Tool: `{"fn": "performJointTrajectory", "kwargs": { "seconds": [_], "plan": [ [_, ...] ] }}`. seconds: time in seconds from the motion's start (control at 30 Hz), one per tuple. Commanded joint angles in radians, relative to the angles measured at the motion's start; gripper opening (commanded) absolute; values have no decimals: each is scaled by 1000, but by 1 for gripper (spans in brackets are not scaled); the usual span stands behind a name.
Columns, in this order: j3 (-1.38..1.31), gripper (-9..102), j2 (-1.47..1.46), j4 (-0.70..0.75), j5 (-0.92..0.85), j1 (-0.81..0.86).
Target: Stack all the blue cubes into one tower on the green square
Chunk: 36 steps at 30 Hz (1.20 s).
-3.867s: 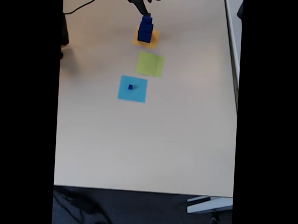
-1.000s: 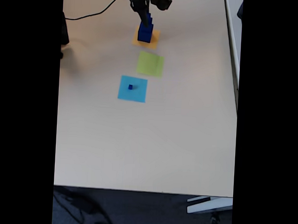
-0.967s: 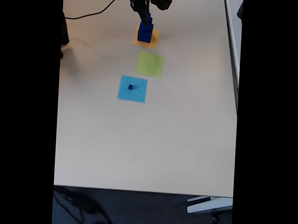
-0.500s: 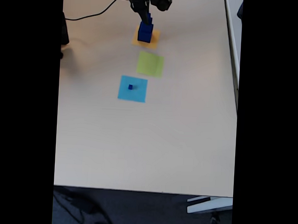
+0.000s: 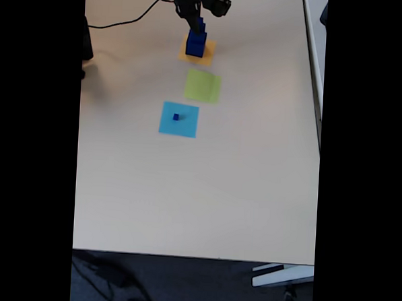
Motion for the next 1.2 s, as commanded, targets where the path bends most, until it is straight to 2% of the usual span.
{"fn": "performJointTrajectory", "kwargs": {
  "seconds": [0.0,1.17],
  "plan": [
    [5,19,55,-32,-12,5],
    [-66,20,124,-2,-15,0]
  ]
}}
